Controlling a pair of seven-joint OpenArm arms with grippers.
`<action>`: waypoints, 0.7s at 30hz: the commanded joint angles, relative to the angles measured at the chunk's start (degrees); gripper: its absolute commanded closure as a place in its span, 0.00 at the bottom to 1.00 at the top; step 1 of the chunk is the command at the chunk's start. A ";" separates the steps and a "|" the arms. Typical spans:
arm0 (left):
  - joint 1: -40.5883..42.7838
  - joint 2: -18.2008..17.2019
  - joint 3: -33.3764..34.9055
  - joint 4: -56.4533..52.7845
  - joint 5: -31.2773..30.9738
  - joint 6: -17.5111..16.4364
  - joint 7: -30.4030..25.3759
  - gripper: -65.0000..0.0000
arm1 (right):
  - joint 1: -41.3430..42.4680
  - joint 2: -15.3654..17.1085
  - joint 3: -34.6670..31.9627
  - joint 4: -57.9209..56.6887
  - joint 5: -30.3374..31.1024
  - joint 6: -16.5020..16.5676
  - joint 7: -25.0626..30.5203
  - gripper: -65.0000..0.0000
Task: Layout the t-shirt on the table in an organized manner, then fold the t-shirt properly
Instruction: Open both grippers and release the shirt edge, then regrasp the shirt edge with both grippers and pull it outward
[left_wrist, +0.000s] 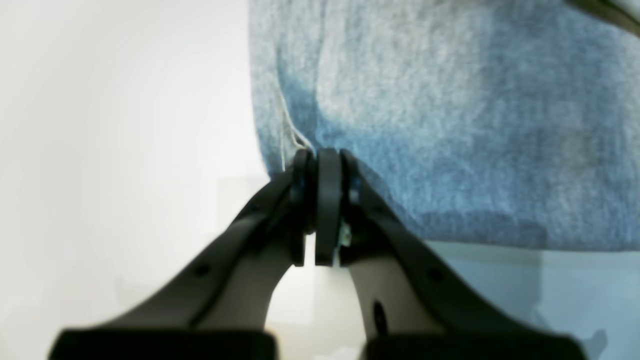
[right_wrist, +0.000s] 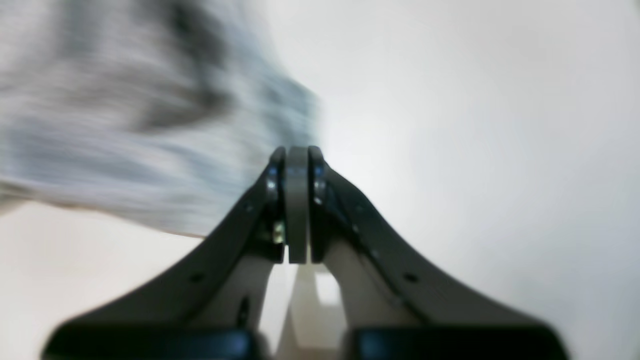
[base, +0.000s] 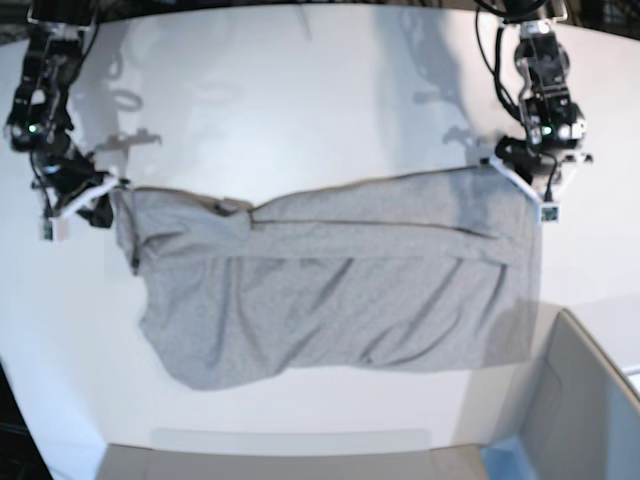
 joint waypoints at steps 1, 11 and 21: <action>-0.59 -0.60 -0.18 1.05 0.02 0.20 -0.99 1.00 | -0.06 0.58 0.60 2.60 1.41 0.27 1.08 0.82; 0.11 -0.42 -0.18 1.05 0.02 0.20 -0.99 1.00 | 0.11 0.23 0.95 -4.17 14.78 0.19 1.34 0.52; 0.11 -0.42 -0.18 1.05 0.02 0.20 -0.99 1.00 | 3.46 -0.91 1.04 -9.27 15.04 -0.25 1.43 0.52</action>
